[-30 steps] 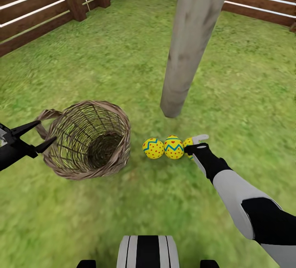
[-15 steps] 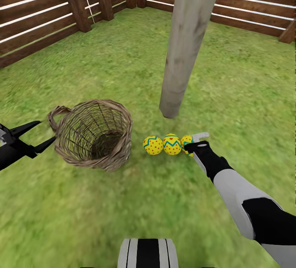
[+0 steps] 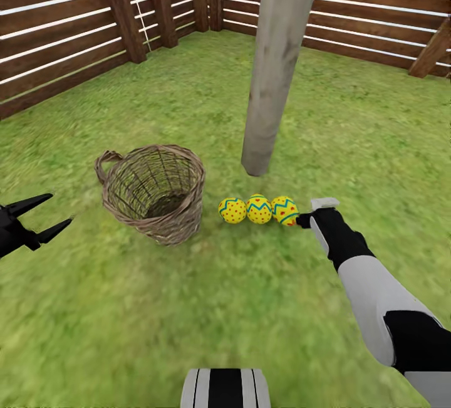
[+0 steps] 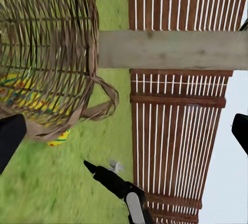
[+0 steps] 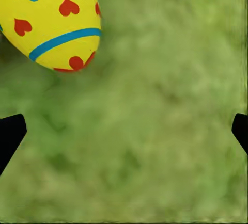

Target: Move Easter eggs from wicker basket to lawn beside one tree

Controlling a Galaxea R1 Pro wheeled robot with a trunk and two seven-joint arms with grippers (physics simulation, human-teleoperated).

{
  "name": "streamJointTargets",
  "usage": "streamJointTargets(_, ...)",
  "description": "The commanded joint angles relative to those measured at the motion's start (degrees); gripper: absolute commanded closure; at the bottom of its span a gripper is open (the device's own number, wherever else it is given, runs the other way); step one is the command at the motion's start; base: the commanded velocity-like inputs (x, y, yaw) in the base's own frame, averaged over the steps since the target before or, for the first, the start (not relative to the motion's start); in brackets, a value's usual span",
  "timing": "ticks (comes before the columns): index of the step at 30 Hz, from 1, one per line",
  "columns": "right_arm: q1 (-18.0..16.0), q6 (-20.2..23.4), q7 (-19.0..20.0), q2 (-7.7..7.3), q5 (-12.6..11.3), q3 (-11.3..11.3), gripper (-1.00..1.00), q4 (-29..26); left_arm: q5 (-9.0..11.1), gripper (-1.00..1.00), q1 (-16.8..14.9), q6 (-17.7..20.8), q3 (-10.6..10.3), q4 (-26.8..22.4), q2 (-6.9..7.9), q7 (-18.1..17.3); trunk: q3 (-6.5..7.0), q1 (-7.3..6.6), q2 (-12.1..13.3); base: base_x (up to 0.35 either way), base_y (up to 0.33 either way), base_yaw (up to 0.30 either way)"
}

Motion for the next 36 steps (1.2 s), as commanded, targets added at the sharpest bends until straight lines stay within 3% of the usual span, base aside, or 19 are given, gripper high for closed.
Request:
streamJointTargets(1,1.3,0.6,0.1,-0.85,0.4,-0.1,-1.0,0.2,-0.5,-1.0,0.0,0.2,0.0,2.2,0.1,-0.6,0.2,-0.04,0.0,-0.044,0.0,0.0)
streamJointTargets(5,7.7,0.2,0.6,-3.77,0.5,-0.2,-1.0,0.4,-1.5,-1.0,0.0,0.1,-0.2,4.7,0.11,-0.5,1.08,-0.15,0.1,-0.016,0.0,0.0)
streamJointTargets(6,9.5,-0.2,0.7,-4.01,0.6,-0.2,-1.0,0.4,-2.6,-1.0,0.0,0.1,-0.2,4.8,0.09,-0.5,1.3,-0.17,0.1,-0.004,0.0,0.0)
streamJointTargets(8,13.5,-3.0,0.7,-4.24,0.7,-0.2,-1.0,0.4,-6.9,-1.0,0.0,0.1,-0.3,4.7,0.0,-0.6,1.75,-0.22,0.1,-0.002,0.0,0.0)
streamJointTargets(11,18.0,-8.2,0.7,-4.14,0.9,-0.1,-1.0,2.5,-9.8,-1.0,0.0,0.2,-1.2,3.6,-0.09,-0.7,2.41,-0.3,0.1,0.0,0.0,0.0)
streamJointTargets(16,20.6,-15.9,0.7,-4.09,1.2,0.0,-1.0,13.1,-10.9,-1.0,0.0,0.1,-8.7,4.4,0.11,-0.4,3.52,-0.43,0.2,0.0,0.0,0.0)
streamJointTargets(18,20.8,-19.7,0.7,-4.04,1.3,0.0,-1.0,19.2,-13.1,-1.0,0.0,-0.1,-12.5,6.6,0.04,-0.3,3.96,-0.48,0.2,0.0,0.0,0.0)
streamJointTargets(19,20.8,-20.7,0.6,-4.03,1.3,0.1,-1.0,20.4,-13.9,-1.0,0.0,-0.1,-13.4,7.1,0.01,-0.3,4.18,-0.51,0.2,0.0,0.0,0.0)
streamJointTargets(21,20.9,-26.7,0.5,-4.06,1.4,0.1,-1.0,26.7,-20.5,-1.0,0.1,-0.3,-17.4,10.5,-0.64,-0.4,4.63,-0.56,0.3,0.0,0.0,0.0)
streamJointTargets(24,20.9,-30.7,0.5,-4.04,1.4,0.2,-1.0,31.6,-27.5,-1.0,0.1,-0.5,-19.5,15.3,-2.77,-0.5,5.29,-0.64,0.3,0.0,0.0,0.0)
streamJointTargets(25,21.1,-31.5,0.5,-4.02,1.4,0.2,-1.0,33.0,-30.7,-1.0,0.1,-0.6,-20.6,17.5,-3.68,-0.6,5.51,-0.66,0.3,0.0,0.0,0.0)
streamJointTargets(28,21.6,-32.1,0.5,-3.99,1.4,0.2,-1.0,34.2,-36.2,-1.0,0.1,-1.4,-22.7,20.3,-4.76,-0.7,6.18,-0.74,0.4,0.0,0.0,0.0)
streamJointTargets(32,22.5,-32.3,0.5,-4.0,1.4,0.2,-1.0,34.7,-43.7,-1.0,0.1,-6.8,-25.9,21.4,-6.75,-0.6,7.06,-0.84,0.4,0.0,0.0,0.0)
streamJointTargets(33,22.8,-32.3,0.5,-4.0,1.4,0.2,-1.0,34.7,-47.6,-1.0,0.1,-10.2,-27.5,23.2,-7.69,-0.6,7.28,-0.87,0.4,0.0,0.0,0.0)
streamJointTargets(34,23.1,-32.3,0.5,-3.97,1.4,0.2,-1.0,34.7,-50.0,-1.0,0.1,-12.6,-28.1,25.4,-8.47,-0.6,7.51,-0.89,0.4,0.0,0.0,0.0)
streamJointTargets(36,23.3,-32.3,0.6,-3.94,1.4,0.3,-1.0,34.7,-52.2,-1.0,0.1,-15.0,-28.6,28.4,-9.86,-0.6,7.95,-0.95,0.5,0.0,0.0,0.0)
